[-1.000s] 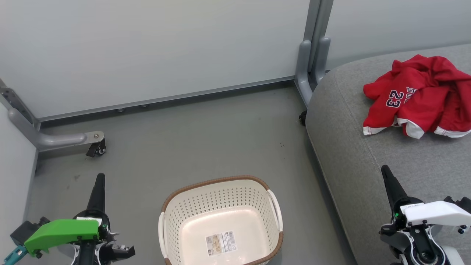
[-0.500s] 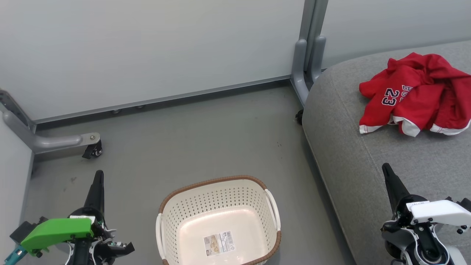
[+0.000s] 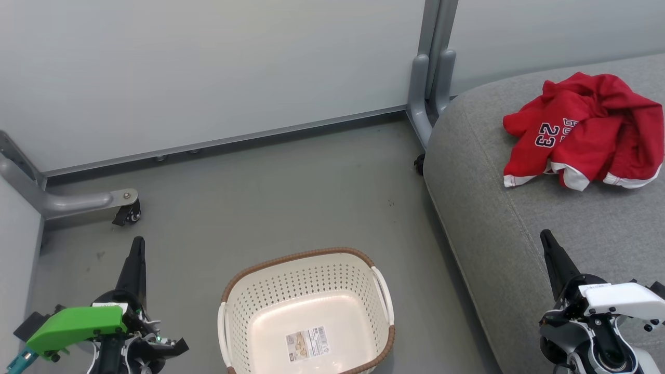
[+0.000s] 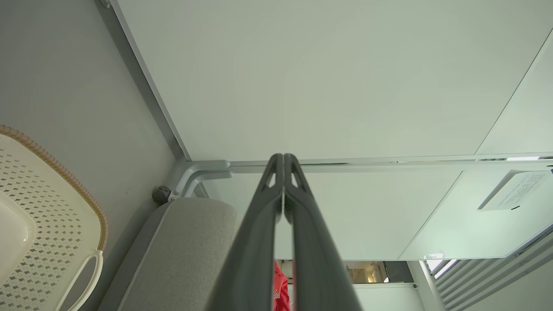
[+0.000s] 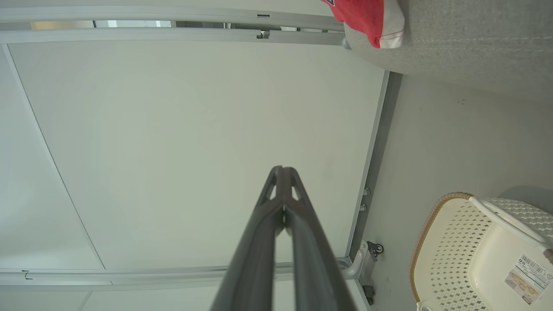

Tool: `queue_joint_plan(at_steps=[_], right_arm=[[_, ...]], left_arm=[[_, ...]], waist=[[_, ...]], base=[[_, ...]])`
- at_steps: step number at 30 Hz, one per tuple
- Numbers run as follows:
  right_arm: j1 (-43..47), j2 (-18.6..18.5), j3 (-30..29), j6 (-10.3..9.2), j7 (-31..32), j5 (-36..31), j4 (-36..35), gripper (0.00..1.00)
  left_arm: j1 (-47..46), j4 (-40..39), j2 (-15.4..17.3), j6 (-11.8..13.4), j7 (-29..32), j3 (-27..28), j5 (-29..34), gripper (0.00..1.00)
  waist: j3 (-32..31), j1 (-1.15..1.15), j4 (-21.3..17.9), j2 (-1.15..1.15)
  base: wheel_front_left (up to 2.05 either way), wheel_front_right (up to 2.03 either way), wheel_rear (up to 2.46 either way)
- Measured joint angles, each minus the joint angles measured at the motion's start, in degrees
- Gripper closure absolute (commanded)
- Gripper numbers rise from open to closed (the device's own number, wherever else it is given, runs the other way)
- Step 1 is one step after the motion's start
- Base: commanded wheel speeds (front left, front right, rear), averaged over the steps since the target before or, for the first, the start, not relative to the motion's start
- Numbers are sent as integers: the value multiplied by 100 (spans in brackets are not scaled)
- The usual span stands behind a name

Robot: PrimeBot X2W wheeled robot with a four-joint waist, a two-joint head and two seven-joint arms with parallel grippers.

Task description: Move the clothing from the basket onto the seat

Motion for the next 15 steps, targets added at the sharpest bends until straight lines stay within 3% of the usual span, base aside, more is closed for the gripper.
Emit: queue_joint_plan(at_steps=[15], right_arm=[[-1,0,0,0,0,0,0,100]], left_arm=[[0,0,0,0,0,0,0,100]], waist=[[0,0,0,0]], base=[[0,0,0]])
